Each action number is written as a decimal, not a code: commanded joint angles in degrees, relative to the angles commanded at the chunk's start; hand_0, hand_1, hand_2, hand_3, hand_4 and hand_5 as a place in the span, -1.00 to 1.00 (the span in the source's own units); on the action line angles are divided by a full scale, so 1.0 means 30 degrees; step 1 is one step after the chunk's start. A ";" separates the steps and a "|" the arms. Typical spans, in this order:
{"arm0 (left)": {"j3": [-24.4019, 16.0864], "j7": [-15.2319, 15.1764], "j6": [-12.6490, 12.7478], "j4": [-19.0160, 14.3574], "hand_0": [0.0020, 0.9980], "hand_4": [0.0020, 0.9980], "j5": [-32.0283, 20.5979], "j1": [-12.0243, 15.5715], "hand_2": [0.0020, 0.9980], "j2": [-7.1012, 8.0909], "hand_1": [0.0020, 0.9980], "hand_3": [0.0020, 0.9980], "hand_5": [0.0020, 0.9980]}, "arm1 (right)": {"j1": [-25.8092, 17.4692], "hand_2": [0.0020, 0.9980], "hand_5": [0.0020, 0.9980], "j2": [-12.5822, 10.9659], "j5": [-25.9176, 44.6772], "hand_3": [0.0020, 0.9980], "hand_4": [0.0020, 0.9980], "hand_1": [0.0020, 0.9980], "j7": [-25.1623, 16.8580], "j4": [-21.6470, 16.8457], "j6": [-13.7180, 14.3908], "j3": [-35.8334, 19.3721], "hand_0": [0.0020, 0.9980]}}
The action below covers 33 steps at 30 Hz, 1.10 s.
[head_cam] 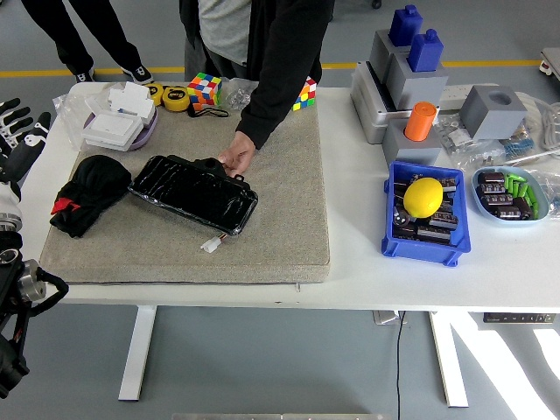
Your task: Pick the rag up,wipe the panel,place it on the desk
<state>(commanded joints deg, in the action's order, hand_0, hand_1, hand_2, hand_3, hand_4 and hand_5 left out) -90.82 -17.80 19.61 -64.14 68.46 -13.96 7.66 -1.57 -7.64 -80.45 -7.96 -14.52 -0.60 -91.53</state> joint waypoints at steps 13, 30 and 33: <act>-0.0094 0.0018 -0.0053 -0.0038 0.19 0.75 -0.0014 0.0031 0.33 -0.0027 0.32 0.38 -0.48 | -0.0058 -0.01 -0.26 0.0134 -0.0125 0.04 0.79 0.13 -0.0003 -0.0051 -0.0002 -0.0442 0.11; -0.0119 0.0022 -0.0071 -0.0091 0.19 0.74 0.0016 -0.0137 0.33 0.0018 0.32 0.37 -0.48 | -0.0005 -0.01 -0.26 0.0161 -0.0028 0.04 0.79 0.13 -0.0009 -0.0109 -0.0011 -0.0501 0.11; -0.0027 0.0047 -0.0096 -0.0028 0.19 0.74 0.0038 -0.0216 0.33 -0.0004 0.32 0.37 -0.49 | -0.0069 -0.01 -0.26 0.0165 -0.0081 0.04 0.79 0.13 -0.0002 -0.0088 -0.0015 -0.0533 0.11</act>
<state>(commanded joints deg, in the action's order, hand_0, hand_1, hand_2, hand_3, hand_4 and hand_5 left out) -90.90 -17.66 19.32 -64.22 68.57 -14.60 7.65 -1.78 -7.14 -80.69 -7.97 -14.79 -0.65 -93.13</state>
